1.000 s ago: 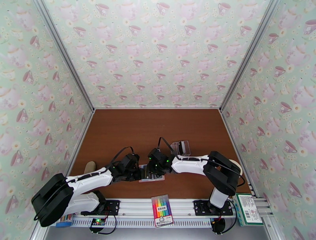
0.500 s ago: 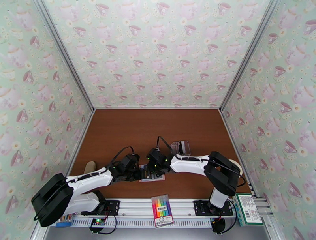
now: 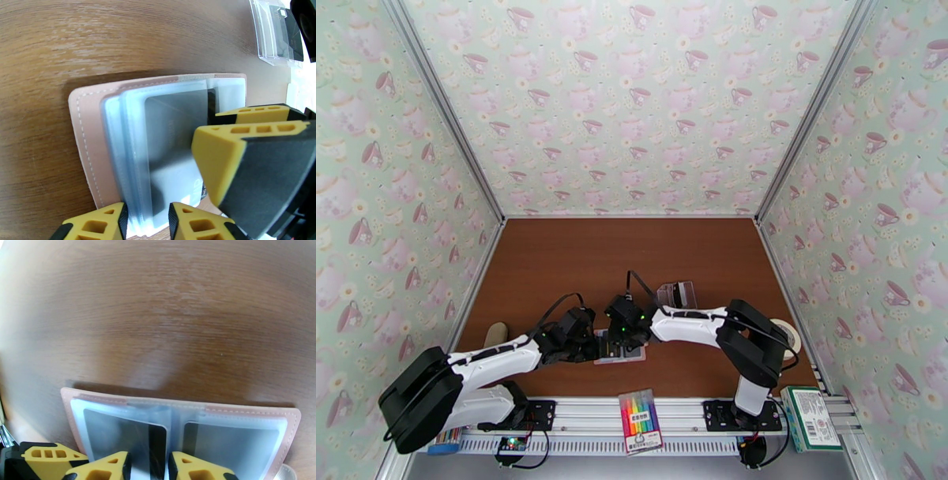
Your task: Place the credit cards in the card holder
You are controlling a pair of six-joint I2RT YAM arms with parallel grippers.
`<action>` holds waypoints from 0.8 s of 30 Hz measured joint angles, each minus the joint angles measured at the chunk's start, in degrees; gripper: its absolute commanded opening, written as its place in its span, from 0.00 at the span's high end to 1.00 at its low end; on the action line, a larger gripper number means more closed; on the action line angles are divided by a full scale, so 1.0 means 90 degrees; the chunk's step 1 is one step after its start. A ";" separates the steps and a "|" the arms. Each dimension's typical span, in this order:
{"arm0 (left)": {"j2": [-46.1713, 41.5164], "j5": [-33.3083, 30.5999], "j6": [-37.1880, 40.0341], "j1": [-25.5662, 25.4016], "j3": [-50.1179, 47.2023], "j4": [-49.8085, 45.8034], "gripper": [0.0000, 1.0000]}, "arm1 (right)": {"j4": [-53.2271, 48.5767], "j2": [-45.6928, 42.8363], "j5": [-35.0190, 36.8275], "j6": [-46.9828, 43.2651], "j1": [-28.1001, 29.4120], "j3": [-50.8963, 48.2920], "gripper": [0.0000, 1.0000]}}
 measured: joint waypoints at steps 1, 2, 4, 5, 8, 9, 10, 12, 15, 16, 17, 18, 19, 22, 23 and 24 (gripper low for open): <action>0.0002 0.0000 0.0000 0.0000 0.0000 0.0007 0.64 | -0.0019 0.0000 0.0010 -0.0002 0.0000 0.0007 0.67; 0.0002 0.0000 0.0000 0.0000 0.0000 0.0010 0.64 | -0.0046 0.0000 0.0019 -0.0002 0.0000 0.0019 0.67; 0.0002 0.0000 0.0000 0.0000 0.0000 0.0029 0.64 | -0.0092 0.0000 0.0036 -0.0002 0.0002 0.0049 0.67; 0.0002 0.0000 0.0000 0.0000 0.0000 0.0036 0.64 | -0.0100 0.0000 0.0046 -0.0002 0.0002 0.0056 0.68; 0.0002 0.0000 0.0000 0.0000 0.0000 0.0036 0.64 | -0.0143 0.0007 0.0058 -0.0007 0.0002 0.0087 0.68; 0.0002 0.0000 0.0000 0.0000 0.0000 0.0036 0.64 | -0.0148 0.0012 0.0070 -0.0027 0.0007 0.0090 0.69; 0.0002 0.0000 0.0000 0.0000 0.0000 0.0036 0.64 | -0.0151 0.0017 0.0080 -0.0049 0.0007 0.0090 0.69; 0.0002 0.0000 0.0000 0.0000 0.0000 0.0036 0.64 | -0.0192 0.0041 0.0100 -0.0051 0.0019 0.0124 0.70; 0.0002 -0.0002 0.0000 0.0002 0.0000 0.0027 0.64 | -0.0248 0.0090 0.0126 -0.0053 0.0061 0.0206 0.72; 0.0002 -0.0002 0.0000 0.0002 0.0000 0.0015 0.64 | -0.0265 0.0104 0.0134 -0.0061 0.0073 0.0223 0.72; 0.0002 -0.0002 0.0000 0.0002 0.0000 0.0005 0.64 | -0.0291 0.0121 0.0148 -0.0073 0.0085 0.0255 0.72; 0.0002 0.0000 0.0000 0.0002 0.0000 -0.0002 0.64 | -0.0321 0.0129 0.0158 -0.0075 0.0092 0.0277 0.72; 0.0000 -0.0002 0.0000 0.0002 0.0000 -0.0002 0.64 | -0.0340 0.0136 0.0163 -0.0075 0.0097 0.0289 0.72; 0.0000 0.0000 0.0000 0.0000 0.0000 -0.0012 0.64 | -0.0357 0.0141 0.0172 -0.0095 0.0102 0.0296 0.72; 0.0000 -0.0002 0.0002 0.0000 0.0000 -0.0015 0.64 | -0.0357 0.0141 0.0172 -0.0097 0.0107 0.0296 0.72; 0.0000 0.0000 0.0000 0.0000 0.0000 -0.0019 0.64 | -0.0357 0.0141 0.0180 -0.0097 0.0114 0.0296 0.71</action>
